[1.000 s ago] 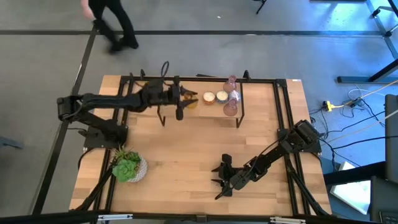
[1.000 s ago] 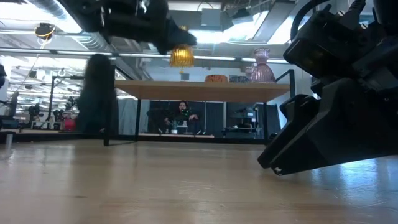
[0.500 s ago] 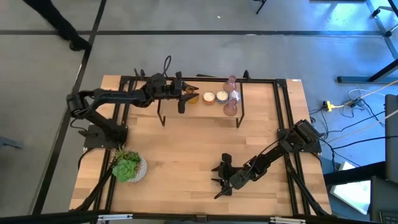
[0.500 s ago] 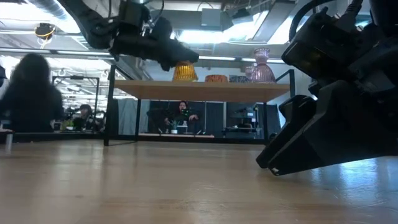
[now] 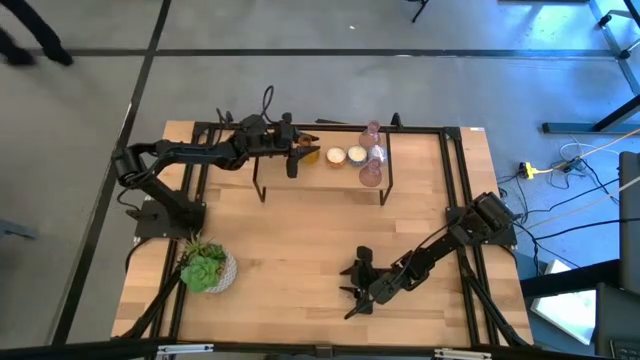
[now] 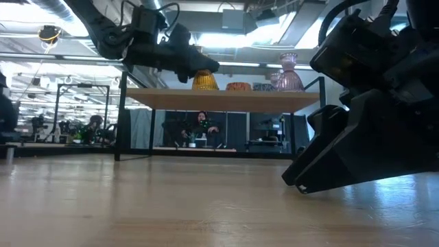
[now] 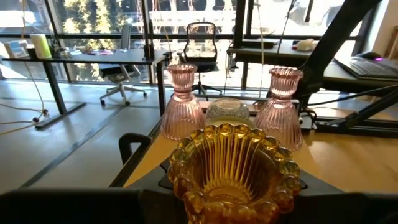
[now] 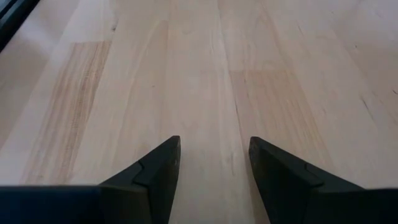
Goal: Pick & Place candle stick holders
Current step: Put the yellow glass candle holder on the shelf
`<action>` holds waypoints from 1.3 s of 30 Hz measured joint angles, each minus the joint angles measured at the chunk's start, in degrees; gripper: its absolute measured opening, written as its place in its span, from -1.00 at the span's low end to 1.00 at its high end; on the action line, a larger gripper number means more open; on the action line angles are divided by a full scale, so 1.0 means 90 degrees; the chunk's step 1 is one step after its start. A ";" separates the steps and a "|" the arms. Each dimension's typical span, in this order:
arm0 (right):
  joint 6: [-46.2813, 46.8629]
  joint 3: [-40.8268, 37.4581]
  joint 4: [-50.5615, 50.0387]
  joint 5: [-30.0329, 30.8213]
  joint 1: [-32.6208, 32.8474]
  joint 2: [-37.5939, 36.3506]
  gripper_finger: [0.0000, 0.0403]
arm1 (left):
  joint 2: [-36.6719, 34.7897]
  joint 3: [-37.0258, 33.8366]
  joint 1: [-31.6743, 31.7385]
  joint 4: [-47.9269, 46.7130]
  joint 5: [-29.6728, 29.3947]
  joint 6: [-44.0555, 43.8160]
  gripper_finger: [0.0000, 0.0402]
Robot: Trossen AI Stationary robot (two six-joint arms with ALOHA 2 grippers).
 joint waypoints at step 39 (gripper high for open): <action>-0.0002 -0.0002 -0.0051 -0.0004 -0.0017 0.0000 -0.02 | 0.0420 0.0236 -0.0125 -0.0135 -0.0089 -0.0016 -0.19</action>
